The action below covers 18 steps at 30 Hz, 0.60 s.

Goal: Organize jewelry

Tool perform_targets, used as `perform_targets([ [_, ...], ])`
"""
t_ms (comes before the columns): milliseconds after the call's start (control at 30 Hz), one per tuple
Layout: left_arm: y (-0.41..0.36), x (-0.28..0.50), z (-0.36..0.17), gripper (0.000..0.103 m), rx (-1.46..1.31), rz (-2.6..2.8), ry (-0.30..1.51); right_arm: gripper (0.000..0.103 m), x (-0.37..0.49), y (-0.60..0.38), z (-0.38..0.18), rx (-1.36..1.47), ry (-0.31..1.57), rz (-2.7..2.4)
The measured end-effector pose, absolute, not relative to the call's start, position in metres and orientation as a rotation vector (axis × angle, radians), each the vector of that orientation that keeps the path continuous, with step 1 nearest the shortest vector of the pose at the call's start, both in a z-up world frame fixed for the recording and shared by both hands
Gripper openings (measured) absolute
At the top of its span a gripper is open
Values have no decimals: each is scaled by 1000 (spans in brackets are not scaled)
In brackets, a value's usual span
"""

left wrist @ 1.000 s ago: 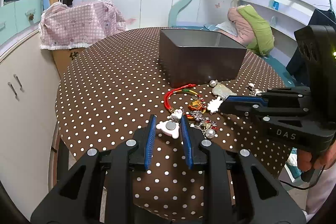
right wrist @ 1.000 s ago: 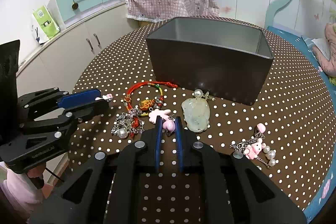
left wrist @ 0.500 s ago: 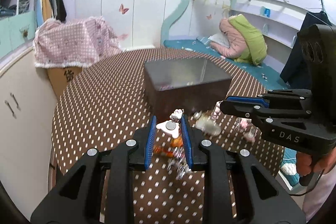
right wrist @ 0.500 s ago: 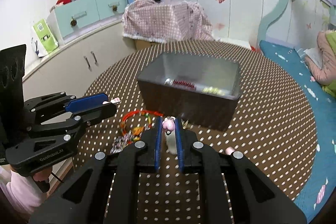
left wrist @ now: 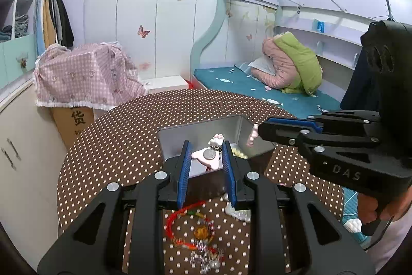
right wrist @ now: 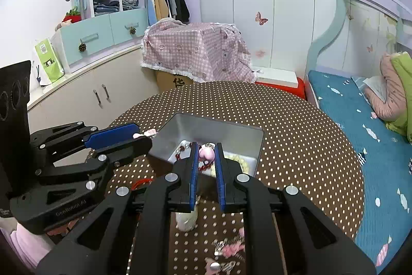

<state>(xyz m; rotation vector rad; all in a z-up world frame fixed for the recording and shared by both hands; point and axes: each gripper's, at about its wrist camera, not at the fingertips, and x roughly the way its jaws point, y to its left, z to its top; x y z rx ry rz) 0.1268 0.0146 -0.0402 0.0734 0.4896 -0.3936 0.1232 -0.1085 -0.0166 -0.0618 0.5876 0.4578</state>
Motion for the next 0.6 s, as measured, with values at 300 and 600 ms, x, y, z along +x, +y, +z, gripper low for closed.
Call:
perform_targets([
  [300, 6, 146, -49, 50, 103, -365, 513, 29, 137, -115, -27, -44, 616, 440],
  [600, 20, 144, -53, 50, 95, -347, 524, 30, 132, -125, -29, -14, 632, 434],
])
